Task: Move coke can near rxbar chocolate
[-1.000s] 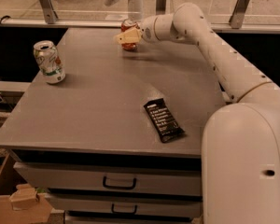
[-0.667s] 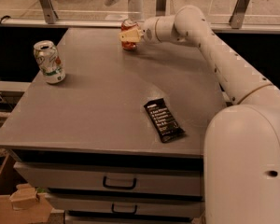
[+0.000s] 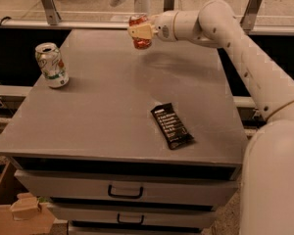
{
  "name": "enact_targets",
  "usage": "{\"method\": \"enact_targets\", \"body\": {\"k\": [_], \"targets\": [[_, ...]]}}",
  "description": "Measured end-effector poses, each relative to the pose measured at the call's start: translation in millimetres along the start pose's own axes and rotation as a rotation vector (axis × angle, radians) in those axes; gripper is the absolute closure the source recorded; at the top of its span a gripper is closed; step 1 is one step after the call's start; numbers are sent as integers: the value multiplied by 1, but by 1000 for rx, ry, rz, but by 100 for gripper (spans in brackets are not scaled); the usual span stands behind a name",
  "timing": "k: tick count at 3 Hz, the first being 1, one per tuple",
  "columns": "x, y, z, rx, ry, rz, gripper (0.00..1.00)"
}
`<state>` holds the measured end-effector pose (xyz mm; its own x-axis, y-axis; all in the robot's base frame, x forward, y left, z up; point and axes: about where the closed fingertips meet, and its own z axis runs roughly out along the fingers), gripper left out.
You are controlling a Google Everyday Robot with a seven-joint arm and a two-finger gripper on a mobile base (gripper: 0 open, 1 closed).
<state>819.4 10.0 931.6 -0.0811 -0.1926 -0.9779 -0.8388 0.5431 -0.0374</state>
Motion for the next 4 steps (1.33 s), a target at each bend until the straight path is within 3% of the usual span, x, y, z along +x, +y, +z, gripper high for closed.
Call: {"method": "enact_targets", "body": {"k": [1,2,3,4], "targets": [[-10,26,-39,-45,-31,-66,100],[15,59,-75,-87,-50,-57,100],[57,91,-99,-139,-62,-5,100],[83,106,-123,-172,-68,14,100]]}}
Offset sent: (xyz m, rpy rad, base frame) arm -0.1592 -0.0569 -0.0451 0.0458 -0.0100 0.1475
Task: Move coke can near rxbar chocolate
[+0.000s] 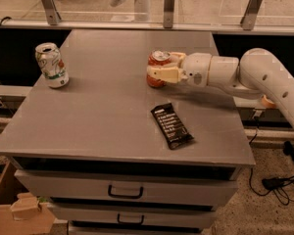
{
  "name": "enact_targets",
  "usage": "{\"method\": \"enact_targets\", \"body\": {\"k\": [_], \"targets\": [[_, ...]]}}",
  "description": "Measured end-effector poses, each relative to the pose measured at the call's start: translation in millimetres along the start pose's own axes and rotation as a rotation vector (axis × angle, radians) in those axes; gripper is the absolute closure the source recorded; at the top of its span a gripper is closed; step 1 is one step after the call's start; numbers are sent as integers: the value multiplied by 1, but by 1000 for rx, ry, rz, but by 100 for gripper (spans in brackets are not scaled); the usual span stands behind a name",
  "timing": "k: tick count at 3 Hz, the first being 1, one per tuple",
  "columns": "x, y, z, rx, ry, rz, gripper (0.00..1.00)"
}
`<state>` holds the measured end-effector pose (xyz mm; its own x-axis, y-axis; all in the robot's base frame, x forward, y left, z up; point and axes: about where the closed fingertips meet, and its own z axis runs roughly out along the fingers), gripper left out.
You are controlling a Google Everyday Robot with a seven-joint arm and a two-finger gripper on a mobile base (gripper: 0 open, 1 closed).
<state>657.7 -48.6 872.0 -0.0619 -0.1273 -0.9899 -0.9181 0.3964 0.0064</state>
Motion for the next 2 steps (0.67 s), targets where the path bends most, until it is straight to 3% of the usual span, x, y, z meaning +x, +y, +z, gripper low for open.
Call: {"method": "enact_targets", "body": {"k": [2], "targets": [[-5,0,-1,-1,0,0,100]]}}
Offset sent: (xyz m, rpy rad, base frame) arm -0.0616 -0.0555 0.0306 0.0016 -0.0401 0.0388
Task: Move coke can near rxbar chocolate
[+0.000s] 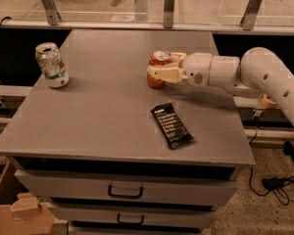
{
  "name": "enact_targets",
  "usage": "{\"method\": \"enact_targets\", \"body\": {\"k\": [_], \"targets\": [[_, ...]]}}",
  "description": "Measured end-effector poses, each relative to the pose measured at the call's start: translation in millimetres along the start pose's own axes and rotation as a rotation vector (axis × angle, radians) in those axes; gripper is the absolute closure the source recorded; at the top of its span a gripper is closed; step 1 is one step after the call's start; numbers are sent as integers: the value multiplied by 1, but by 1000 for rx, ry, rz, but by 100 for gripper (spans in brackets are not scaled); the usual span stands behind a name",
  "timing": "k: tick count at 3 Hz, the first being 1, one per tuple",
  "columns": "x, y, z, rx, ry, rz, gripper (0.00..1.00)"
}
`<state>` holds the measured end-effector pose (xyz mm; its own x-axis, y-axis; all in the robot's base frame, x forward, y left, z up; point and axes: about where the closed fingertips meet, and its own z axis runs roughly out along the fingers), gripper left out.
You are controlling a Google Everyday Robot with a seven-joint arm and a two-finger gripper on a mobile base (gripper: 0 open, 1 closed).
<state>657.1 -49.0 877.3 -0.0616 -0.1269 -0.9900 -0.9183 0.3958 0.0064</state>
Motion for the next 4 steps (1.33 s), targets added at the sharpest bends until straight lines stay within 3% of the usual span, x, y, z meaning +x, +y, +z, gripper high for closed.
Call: {"method": "enact_targets", "body": {"k": [1,4], "targets": [[-1,0,0,0,0,0,100],[-1,0,0,0,0,0,27]]}}
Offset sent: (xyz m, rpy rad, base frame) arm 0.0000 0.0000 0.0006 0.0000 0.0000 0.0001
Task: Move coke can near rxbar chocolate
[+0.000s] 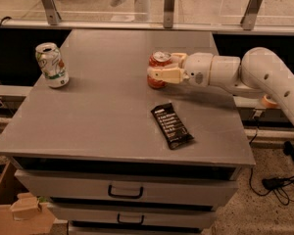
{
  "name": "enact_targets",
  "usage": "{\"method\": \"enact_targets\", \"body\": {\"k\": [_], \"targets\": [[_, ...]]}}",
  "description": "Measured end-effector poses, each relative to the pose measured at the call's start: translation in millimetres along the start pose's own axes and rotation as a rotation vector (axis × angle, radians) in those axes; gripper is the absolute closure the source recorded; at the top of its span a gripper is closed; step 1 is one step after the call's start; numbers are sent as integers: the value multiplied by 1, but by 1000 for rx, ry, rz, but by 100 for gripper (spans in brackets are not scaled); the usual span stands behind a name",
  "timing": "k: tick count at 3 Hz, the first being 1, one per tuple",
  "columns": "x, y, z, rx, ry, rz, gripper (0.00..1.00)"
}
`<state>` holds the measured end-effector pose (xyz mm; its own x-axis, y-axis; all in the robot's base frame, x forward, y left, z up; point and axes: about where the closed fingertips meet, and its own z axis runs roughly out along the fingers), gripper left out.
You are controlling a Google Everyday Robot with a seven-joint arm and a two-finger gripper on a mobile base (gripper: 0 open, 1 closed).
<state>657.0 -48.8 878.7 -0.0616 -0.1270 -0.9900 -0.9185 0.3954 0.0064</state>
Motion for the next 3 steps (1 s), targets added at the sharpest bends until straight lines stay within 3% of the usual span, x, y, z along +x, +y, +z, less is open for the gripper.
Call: {"method": "enact_targets", "body": {"k": [1,3], "targets": [[0,0,0,0,0,0,4],[-13,4,-20,9,89,-36,0]]}}
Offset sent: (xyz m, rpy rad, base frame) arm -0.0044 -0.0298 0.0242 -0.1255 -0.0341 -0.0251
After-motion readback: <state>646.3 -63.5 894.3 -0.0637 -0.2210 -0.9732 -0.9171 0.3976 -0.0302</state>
